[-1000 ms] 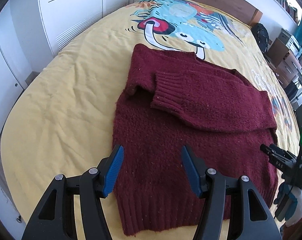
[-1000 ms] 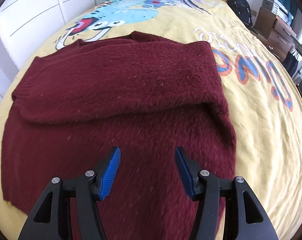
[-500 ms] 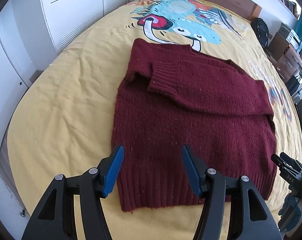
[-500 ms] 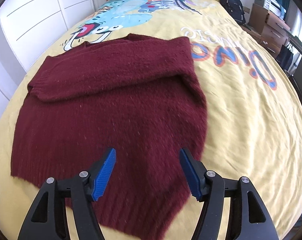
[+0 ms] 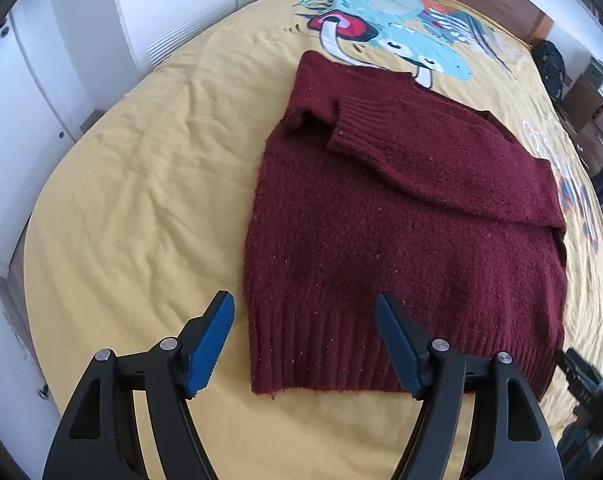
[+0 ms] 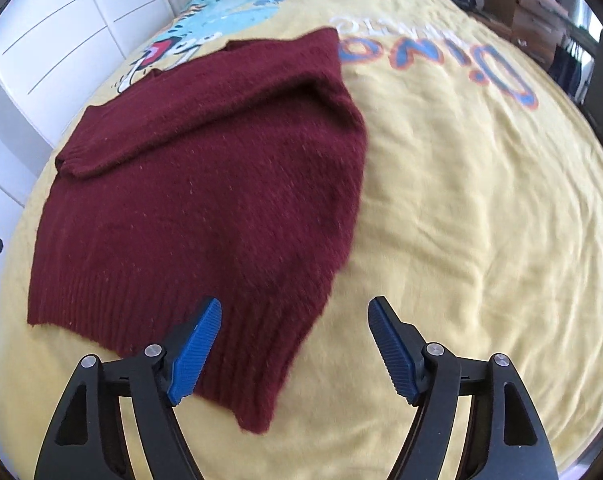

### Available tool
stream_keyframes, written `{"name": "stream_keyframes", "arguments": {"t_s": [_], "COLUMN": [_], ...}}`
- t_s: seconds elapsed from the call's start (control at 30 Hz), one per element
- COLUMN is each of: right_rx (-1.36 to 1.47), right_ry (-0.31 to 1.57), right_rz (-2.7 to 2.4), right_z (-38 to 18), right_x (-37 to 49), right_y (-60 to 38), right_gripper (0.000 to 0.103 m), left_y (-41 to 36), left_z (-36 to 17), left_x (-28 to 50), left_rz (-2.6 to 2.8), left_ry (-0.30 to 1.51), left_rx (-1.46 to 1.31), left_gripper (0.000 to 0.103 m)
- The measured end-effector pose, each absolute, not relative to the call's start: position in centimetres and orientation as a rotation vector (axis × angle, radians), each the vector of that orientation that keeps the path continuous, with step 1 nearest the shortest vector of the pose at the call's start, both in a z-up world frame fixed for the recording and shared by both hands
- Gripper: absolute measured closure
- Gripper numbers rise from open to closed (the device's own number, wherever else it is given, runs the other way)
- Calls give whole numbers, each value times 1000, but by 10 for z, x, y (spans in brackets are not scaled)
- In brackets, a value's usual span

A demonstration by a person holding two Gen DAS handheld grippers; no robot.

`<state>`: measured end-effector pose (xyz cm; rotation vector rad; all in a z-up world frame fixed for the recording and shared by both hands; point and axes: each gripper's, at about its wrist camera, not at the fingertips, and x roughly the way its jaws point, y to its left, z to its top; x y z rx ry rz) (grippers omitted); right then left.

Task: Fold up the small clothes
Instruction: 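Move both grippers to the sweater hem ribbing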

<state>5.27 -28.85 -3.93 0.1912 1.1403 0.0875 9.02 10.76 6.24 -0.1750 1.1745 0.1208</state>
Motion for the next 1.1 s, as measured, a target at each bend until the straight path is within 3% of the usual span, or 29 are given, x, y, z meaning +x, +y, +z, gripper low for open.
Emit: {"name": "stream_keyframes", "arguments": {"t_s": [1.1], "right_rx": [341], "right_ry": [1290], "right_rz": [184], "right_z": [-73], "right_x": [46], "right_y": [-279], "right_gripper": [20], "left_y": [153], "left_z": [1], "left_x": [86], "left_rz": [79], "left_ry": [1278], "left_rx": [-289], "left_gripper": [35]}}
